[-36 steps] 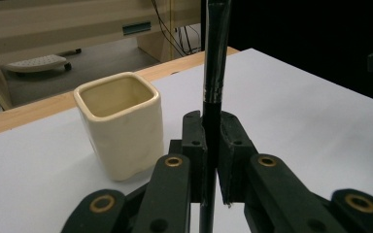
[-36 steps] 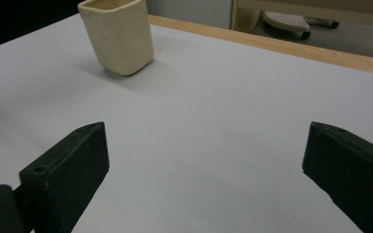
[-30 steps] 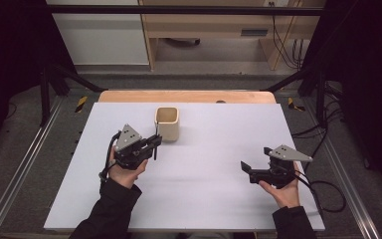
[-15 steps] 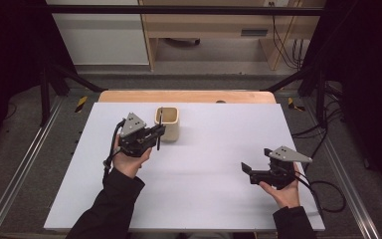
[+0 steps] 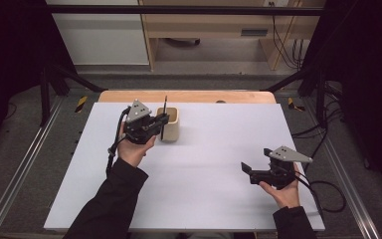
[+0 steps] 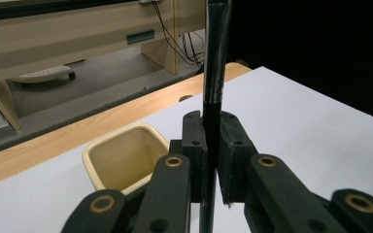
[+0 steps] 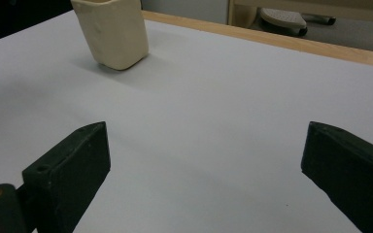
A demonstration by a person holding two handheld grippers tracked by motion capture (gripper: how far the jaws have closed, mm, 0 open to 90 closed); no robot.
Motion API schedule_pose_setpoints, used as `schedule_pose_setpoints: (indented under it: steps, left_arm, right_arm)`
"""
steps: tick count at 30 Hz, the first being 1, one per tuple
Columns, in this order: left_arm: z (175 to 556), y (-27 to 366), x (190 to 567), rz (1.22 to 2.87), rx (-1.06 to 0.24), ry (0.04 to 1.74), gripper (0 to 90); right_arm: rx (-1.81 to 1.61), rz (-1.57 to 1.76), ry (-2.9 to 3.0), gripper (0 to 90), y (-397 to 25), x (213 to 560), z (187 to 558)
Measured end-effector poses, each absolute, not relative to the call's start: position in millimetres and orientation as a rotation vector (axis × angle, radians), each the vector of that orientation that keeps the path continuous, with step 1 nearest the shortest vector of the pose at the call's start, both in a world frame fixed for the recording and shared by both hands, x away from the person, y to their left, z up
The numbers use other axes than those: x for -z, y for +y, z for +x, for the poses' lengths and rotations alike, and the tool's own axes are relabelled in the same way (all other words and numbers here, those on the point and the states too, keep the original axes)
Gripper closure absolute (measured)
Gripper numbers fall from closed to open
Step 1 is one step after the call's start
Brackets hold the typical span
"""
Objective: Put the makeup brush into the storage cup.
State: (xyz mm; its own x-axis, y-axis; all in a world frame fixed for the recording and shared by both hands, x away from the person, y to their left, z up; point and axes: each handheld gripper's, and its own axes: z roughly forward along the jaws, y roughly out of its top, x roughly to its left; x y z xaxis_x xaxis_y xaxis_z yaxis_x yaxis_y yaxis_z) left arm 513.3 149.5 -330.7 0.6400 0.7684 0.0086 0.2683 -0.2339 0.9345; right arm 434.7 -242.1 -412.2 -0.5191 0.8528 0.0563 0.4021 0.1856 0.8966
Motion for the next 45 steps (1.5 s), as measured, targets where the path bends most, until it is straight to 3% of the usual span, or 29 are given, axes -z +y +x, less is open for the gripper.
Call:
schedule_pose_setpoints:
  steps: [45]
  left_arm:
    - [588.6, 145.7, 328.0, 1.755, -0.621, 0.945, 83.0]
  right_arm:
    - [-1.318, 1.163, 2.01, 4.6, -241.1, 411.0, 434.4]
